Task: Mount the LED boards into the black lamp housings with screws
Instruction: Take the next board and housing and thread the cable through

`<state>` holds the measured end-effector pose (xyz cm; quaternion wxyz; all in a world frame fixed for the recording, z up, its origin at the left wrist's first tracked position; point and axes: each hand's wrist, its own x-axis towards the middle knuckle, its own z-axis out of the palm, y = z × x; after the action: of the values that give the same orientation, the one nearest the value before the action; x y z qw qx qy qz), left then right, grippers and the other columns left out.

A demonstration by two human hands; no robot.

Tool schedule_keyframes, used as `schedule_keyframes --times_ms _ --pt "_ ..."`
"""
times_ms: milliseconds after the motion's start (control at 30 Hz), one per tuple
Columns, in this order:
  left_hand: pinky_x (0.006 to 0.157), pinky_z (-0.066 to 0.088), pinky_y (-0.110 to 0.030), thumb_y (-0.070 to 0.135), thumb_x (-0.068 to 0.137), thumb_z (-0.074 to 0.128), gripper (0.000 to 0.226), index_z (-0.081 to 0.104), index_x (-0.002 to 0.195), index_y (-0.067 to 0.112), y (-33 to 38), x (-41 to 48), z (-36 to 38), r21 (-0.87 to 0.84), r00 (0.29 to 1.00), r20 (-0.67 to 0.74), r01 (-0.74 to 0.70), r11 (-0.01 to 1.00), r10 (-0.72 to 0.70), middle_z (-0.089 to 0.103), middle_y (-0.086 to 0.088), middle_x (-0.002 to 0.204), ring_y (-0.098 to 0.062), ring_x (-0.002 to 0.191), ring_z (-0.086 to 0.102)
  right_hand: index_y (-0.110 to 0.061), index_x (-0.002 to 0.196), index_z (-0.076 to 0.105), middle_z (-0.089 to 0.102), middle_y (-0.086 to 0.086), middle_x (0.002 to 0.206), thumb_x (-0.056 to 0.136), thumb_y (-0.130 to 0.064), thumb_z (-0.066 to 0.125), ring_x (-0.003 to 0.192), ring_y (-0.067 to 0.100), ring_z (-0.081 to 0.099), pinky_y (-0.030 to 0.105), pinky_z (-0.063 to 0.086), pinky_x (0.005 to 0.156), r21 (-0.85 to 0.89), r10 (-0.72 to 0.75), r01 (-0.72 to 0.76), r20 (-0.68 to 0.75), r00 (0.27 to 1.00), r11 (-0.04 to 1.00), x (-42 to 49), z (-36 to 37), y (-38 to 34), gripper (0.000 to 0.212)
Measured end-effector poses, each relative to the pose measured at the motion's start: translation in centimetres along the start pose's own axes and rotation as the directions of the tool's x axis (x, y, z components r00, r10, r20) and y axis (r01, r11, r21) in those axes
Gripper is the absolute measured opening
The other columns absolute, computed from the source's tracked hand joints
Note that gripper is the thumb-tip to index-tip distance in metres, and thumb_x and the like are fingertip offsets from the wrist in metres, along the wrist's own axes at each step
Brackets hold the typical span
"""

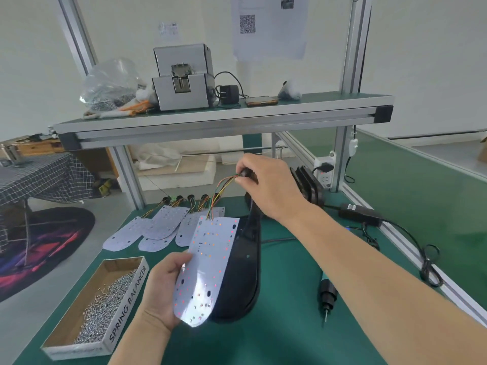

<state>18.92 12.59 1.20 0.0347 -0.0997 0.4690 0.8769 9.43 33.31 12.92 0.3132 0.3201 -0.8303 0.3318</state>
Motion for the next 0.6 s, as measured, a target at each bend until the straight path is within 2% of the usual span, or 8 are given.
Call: schedule_keyframes --times_ms 67,133,233,300,367,467,533,600 --pt "0.049 0.057 -0.031 0.02 0.074 0.055 0.029 0.08 0.08 0.004 -0.2 0.0 0.2 -0.038 1.0 0.002 -0.01 0.999 0.01 0.072 -0.013 0.073 -0.028 0.056 0.069 -0.007 0.094 0.06 0.06 -0.001 0.076 0.09 -0.014 0.071 0.069 0.02 0.052 0.03 0.04 0.067 0.02 0.006 -0.005 -0.048 0.999 1.0 -1.1 0.7 -0.1 0.014" --pt "0.047 0.056 -0.029 0.02 0.075 0.055 0.03 0.08 0.077 0.004 -0.1 0.1 0.2 -0.066 1.0 0.006 -0.017 0.998 0.018 0.073 -0.011 0.071 -0.026 0.054 0.07 -0.008 0.103 0.063 0.066 -0.001 0.084 0.093 -0.015 0.068 0.074 0.019 0.061 0.029 0.045 0.073 0.12 0.093 -0.091 -0.013 0.996 0.989 -2.2 1.3 -0.1 0.013" --pt "0.051 0.057 -0.03 0.021 0.075 0.056 0.03 0.08 0.08 0.003 0.1 0.0 0.0 -0.069 1.0 0.017 -0.018 0.997 0.019 0.073 -0.012 0.073 -0.027 0.057 0.071 -0.015 0.12 0.069 0.072 -0.005 0.107 0.094 -0.013 0.065 0.096 0.007 0.064 0.02 0.044 0.088 0.18 0.253 -0.289 0.198 0.947 0.94 -3.3 1.5 0.5 0.027" --pt "0.056 0.059 -0.034 0.02 0.078 0.056 0.03 0.079 0.082 0.003 0.0 0.0 0.0 -0.05 0.999 0.036 -0.002 0.999 0.004 0.073 -0.013 0.078 -0.03 0.062 0.071 -0.019 0.117 0.072 0.071 -0.006 0.106 0.092 -0.01 0.065 0.099 0.01 0.064 0.024 0.044 0.088 0.143 0.282 -0.34 0.318 0.905 0.929 -3.5 1.4 1.0 0.028" --pt "0.057 0.058 -0.034 0.02 0.079 0.054 0.03 0.079 0.08 0.003 -0.2 -0.1 0.2 -0.019 0.998 0.069 0.003 1.0 -0.002 0.074 -0.013 0.078 -0.03 0.064 0.072 -0.018 0.105 0.076 0.061 -0.005 0.092 0.089 -0.012 0.067 0.092 0.018 0.06 0.029 0.041 0.08 0.024 0.248 -0.271 0.33 0.911 0.962 -3.7 1.2 1.2 0.019" --pt "0.052 0.057 -0.032 0.021 0.075 0.056 0.028 0.079 0.072 0.006 -0.3 -0.1 0.7 0.023 0.997 0.076 -0.008 1.0 0.006 0.073 -0.011 0.073 -0.028 0.06 0.071 -0.019 0.09 0.073 0.058 -0.004 0.084 0.085 -0.027 0.074 0.089 0.022 0.048 0.036 0.043 0.079 -0.223 0.125 -0.057 0.304 0.944 0.973 -3.9 1.1 1.1 0.009" --pt "0.055 0.058 -0.034 0.022 0.074 0.058 0.028 0.08 0.078 0.006 -0.2 0.1 1.1 0.043 0.998 0.062 -0.018 0.999 0.015 0.074 -0.013 0.079 -0.029 0.064 0.072 -0.019 0.082 0.067 0.056 -0.006 0.078 0.084 -0.031 0.076 0.083 0.02 0.045 0.036 0.042 0.075 -0.215 0.114 -0.049 0.301 0.947 0.975 -4.1 1.2 0.8 0.016" --pt "0.064 0.059 -0.038 0.022 0.072 0.061 0.03 0.08 0.087 0.005 0.2 0.2 1.4 0.075 0.998 0.061 -0.026 0.997 0.021 0.075 -0.016 0.089 -0.032 0.073 0.072 -0.015 0.076 0.062 0.057 -0.002 0.076 0.083 -0.023 0.074 0.076 0.022 0.049 0.037 0.044 0.072 -0.135 0.135 -0.096 0.313 0.94 0.986 -4.3 1.3 0.8 0.016"
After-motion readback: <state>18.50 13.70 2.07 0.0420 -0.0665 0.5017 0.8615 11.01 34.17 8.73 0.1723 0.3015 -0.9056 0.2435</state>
